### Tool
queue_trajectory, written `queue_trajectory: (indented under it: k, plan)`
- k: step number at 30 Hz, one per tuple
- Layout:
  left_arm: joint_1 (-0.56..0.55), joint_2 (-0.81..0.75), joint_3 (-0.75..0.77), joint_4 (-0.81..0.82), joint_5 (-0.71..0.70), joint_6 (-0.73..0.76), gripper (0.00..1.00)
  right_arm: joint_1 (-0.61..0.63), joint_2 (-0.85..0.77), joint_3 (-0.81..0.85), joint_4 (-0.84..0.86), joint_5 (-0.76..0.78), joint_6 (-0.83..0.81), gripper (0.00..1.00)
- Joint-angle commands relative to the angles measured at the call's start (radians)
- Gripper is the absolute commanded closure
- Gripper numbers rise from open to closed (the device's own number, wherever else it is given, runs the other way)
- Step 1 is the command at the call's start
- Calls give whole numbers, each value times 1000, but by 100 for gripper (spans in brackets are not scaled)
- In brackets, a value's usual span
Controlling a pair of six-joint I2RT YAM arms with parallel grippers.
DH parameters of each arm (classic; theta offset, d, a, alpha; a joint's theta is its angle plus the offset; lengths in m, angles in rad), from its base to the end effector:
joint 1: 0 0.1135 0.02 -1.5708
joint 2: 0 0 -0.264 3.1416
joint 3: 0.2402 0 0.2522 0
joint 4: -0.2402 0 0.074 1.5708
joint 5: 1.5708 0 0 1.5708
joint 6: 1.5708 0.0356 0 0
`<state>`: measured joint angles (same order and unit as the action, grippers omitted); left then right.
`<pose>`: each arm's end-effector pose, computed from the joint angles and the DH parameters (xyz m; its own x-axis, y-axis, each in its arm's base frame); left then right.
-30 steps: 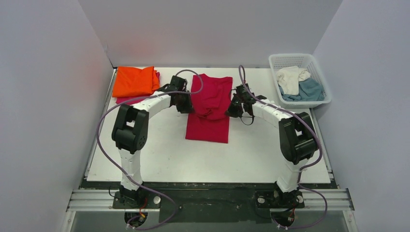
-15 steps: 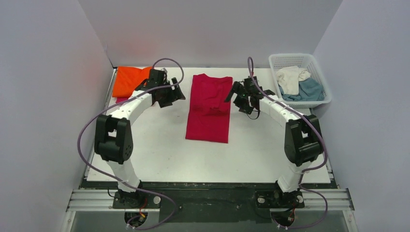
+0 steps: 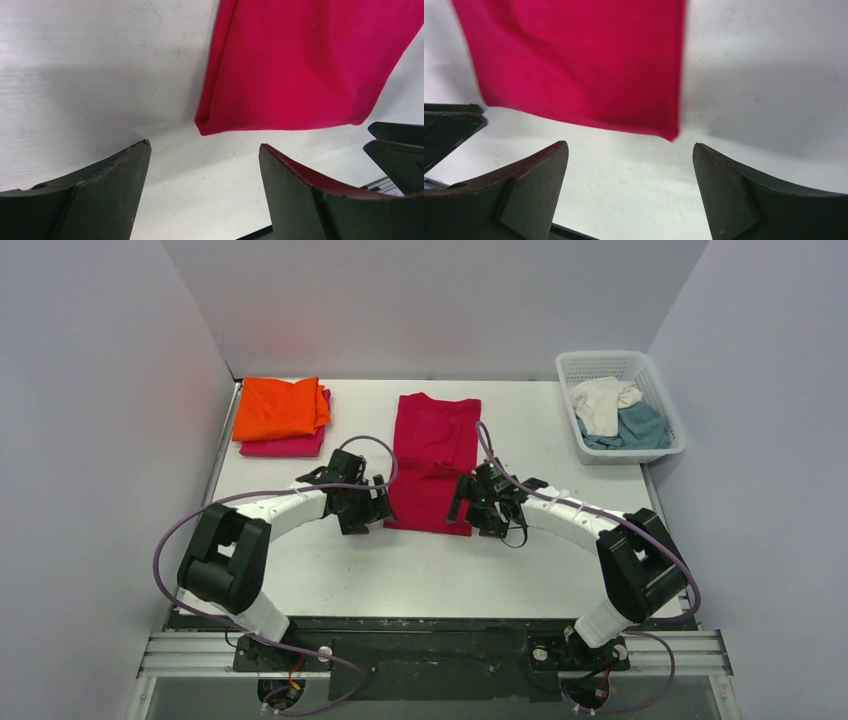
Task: Fold and stack the t-shirts
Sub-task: Grab one side of the 2/3 rectangular tshirt with both arms, then fold the long partially folded tshirt into a neat square
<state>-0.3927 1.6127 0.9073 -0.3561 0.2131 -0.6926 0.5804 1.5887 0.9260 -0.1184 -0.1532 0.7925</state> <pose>0.2831 -0.1254 0.1691 -0.9204 -0.2942 -0.2573 -0.1539 0.8779 -0.4534 0.2749 0.1868 0.1972 -0.8638 0.2752 -0.4221 -0.0248 0.8134 0.5811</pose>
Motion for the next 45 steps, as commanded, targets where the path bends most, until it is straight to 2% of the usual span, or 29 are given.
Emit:
queue_trajectory:
  k: [1,4,9,12,16,17,20,23,24,27,28,37,41,45]
  plan:
    - [-40,-4,-5,58,-47,-27,12,-6,-79,-104,39,80,116,12]
    - [-52,48,13,62,-72,-37,22,-7,-82,-152,86,84,157,18]
    - [-60,96,39,63,-107,-54,29,-7,-46,-184,160,85,199,30]
    - [-58,127,46,70,-107,-63,40,-6,-28,-190,174,91,208,36]
    - [-58,151,49,72,-109,-64,58,-8,-15,-192,182,92,217,46]
    - [-58,154,49,73,-106,-64,66,-7,-13,-192,183,90,219,48]
    - [-59,168,49,76,-100,-63,82,-7,-5,-194,183,85,224,63]
    - [-61,174,46,76,-99,-60,100,-8,-1,-198,177,92,226,72]
    - [-61,174,45,75,-99,-58,100,-8,5,-198,172,92,228,75]
    - [-68,155,29,74,-97,-52,100,-7,-1,-206,174,68,231,98]
    - [-72,146,12,77,-97,-51,100,-7,-6,-218,175,57,231,100]
    - [-178,-185,-229,23,-164,-103,100,8,-236,-416,125,-157,183,100]
    - [-275,-384,-303,-79,-199,-174,100,58,-408,-480,13,-203,200,100]
    - [-356,-611,-345,-200,-221,-258,100,129,-599,-465,-126,-220,222,100]
